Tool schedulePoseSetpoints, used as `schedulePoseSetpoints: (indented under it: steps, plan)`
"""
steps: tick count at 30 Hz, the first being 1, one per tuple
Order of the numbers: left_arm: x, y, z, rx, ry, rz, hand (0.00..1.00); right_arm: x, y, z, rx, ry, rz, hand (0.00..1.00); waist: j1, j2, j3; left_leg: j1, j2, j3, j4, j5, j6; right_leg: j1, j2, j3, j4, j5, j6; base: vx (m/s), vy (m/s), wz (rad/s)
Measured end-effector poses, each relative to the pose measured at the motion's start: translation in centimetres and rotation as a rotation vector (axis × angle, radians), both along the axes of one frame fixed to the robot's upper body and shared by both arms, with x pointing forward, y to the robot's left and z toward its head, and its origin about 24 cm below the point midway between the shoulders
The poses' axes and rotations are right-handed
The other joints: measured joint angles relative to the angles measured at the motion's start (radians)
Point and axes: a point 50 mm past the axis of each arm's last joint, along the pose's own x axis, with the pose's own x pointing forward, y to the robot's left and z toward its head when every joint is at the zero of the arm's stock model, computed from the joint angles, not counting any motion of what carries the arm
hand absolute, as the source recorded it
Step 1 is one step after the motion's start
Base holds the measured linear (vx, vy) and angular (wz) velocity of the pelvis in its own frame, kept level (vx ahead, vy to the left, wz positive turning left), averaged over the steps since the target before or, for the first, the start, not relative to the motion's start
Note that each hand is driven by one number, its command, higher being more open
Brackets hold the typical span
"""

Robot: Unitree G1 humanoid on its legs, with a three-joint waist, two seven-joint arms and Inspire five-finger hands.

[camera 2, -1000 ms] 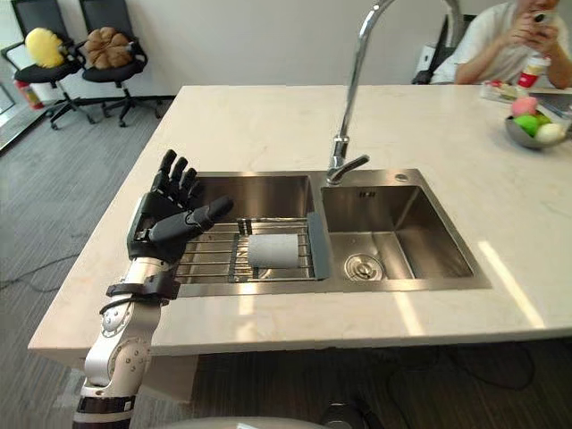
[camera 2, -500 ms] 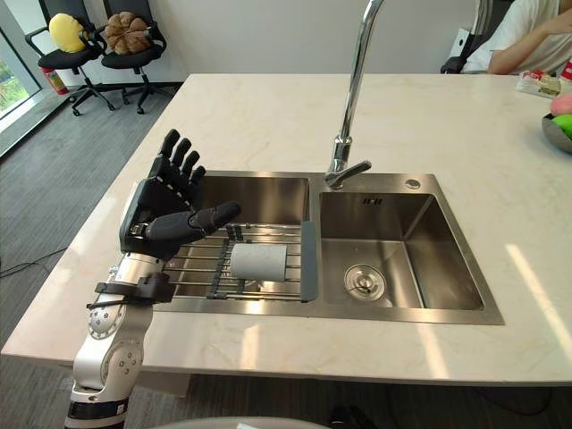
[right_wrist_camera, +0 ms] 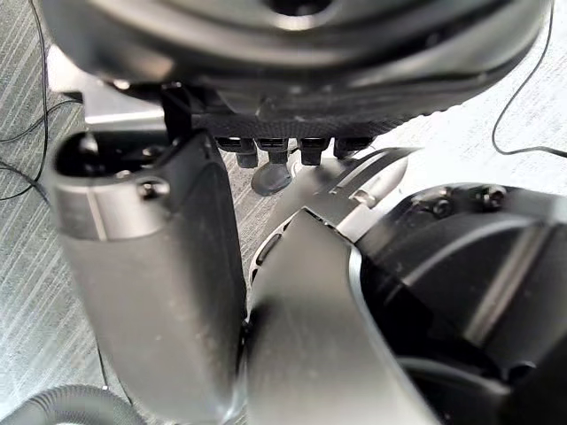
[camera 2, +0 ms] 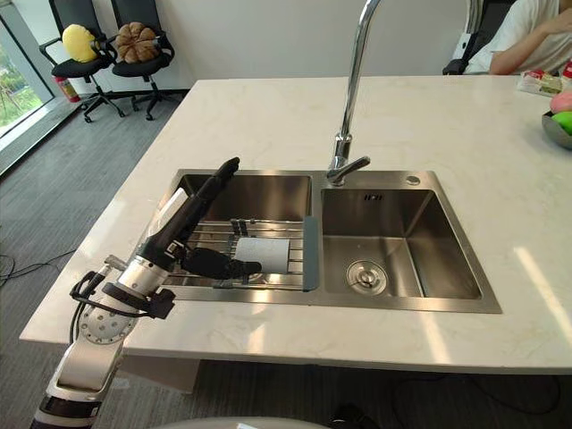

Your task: Walk over to the sink, pick up the cup, carry it to the dishwasher, place the cup inside the dishwasher, then close the dishwasher door

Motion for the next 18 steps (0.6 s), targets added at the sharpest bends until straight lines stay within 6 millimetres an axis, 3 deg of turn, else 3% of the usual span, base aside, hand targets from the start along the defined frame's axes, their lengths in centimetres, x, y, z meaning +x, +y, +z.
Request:
schedulePoseSetpoints:
  steps: [6,18]
  plan:
    - [-0.2,-0.9,-0.5,0.039,-0.041,-0.02,1.0,0.2,-0.3,0.1,0.005,-0.022,0.005,1.0,-0.023,0.006,0.002,0.008,0.0,0.01,-0.006,0.0,-0.003,-0.005,0.001,0.006,0.0,0.005,-0.001,0.01,0.009,-0.04]
    - [0.7,-1.6,-3.0,0.166,0.106,-0.096,1.0,0.5,-0.5,0.2,0.002,-0.057,-0.001,1.0,-0.059,0.021,0.01,0.017,0.001,0.061,0.005,-0.02,0.001,-0.025,0.005,0.048,-0.001,0.011,0.002,-0.02,0.014,-0.12]
